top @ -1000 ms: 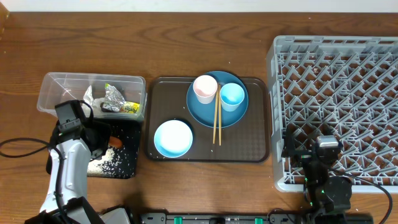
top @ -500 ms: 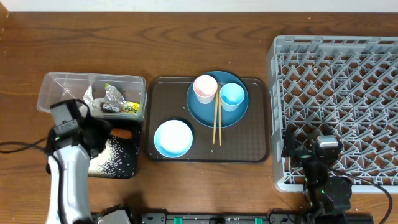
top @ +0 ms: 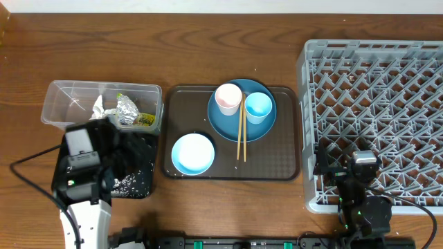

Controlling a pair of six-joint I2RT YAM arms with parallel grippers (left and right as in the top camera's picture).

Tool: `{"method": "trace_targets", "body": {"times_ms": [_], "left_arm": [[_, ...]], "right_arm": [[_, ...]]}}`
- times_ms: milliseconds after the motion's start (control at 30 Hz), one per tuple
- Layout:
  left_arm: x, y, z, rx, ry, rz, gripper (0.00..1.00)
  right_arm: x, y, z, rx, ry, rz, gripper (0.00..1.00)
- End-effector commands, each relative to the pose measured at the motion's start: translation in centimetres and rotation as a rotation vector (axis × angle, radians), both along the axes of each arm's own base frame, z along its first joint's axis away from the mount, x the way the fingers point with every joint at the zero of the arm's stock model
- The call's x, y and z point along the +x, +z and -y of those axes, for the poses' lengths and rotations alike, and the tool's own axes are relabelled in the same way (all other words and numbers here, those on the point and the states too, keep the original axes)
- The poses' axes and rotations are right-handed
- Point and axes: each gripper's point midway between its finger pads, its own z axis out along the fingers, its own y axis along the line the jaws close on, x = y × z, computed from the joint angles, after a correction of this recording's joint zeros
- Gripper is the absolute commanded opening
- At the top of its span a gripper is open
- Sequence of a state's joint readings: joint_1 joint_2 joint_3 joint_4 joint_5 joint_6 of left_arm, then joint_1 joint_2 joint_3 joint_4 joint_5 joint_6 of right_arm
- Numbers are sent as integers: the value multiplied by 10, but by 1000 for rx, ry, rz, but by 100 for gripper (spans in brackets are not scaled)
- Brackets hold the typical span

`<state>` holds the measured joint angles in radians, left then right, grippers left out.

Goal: Sort waste into correct bins and load items into the dishwasher rack
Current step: 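Carry the carrot with left gripper and drop it on the black tray, then move left gripper to the light-blue bowl and grip its rim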

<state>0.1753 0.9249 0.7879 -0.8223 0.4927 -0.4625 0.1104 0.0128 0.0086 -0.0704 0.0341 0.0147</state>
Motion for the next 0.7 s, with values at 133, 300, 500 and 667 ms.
{"method": "trace_targets", "body": {"times_ms": [133,300,500,667], "left_arm": [[-18,-14,19,184,-157,-59,44],[-24,-30,28,273,-183,-126,44],[-22,-52,25,348,-141,-220,44],[-15,-72,28,361,-158,-288,44]], "right_arm": [[0,-2,2,6,-11,-4,99],[0,-2,2,6,-11,-4,99],[0,-2,2,6,-11,-4,99],[0,-2,2,6,-11,-4,99]]}}
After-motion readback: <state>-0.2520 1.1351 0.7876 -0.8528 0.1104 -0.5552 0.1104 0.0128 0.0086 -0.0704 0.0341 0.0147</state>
